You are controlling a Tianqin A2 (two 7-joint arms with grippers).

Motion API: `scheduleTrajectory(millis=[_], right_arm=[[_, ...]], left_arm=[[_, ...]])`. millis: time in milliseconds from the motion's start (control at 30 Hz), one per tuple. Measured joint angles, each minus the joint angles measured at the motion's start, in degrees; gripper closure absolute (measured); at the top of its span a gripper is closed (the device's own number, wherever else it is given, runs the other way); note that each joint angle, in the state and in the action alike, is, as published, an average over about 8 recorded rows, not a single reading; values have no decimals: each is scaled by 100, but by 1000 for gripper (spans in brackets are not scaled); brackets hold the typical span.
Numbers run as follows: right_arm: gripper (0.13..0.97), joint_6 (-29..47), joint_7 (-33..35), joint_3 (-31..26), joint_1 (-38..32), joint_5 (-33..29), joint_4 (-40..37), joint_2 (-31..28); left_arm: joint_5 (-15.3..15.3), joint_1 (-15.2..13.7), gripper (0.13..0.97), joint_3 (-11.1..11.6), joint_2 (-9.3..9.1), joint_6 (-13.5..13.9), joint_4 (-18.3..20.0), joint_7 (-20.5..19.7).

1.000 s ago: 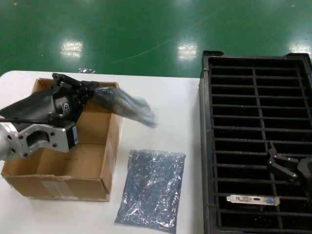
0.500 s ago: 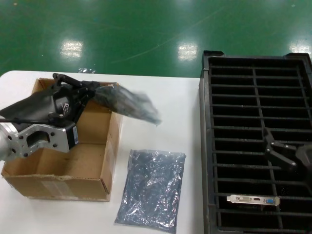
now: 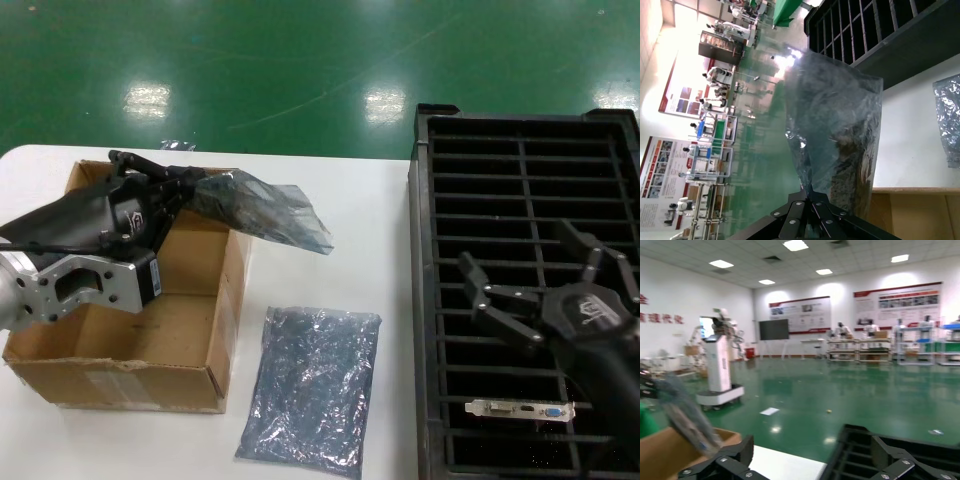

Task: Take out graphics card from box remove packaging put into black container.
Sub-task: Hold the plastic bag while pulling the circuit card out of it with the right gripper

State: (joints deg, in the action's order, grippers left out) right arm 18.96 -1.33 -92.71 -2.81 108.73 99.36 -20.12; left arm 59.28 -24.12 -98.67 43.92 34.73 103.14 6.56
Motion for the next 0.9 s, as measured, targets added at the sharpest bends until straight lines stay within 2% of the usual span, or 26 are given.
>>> scheduleTrajectory(millis=[333, 600, 733, 900], right_arm=[[387, 233, -148, -376, -107, -26, 325, -204], [601, 448, -7, -698, -217, -120, 420, -219], [601, 531, 52, -874, -273, -179, 449, -180], [717, 596, 114, -1108, -351, -276, 436, -116]], left_arm=[[0, 0, 958, 0, 0, 0, 0, 0], [0, 0, 958, 1, -1, 1, 0, 1], [0, 1, 958, 5, -5, 5, 0, 5], [1, 2, 958, 9, -8, 8, 0, 9]])
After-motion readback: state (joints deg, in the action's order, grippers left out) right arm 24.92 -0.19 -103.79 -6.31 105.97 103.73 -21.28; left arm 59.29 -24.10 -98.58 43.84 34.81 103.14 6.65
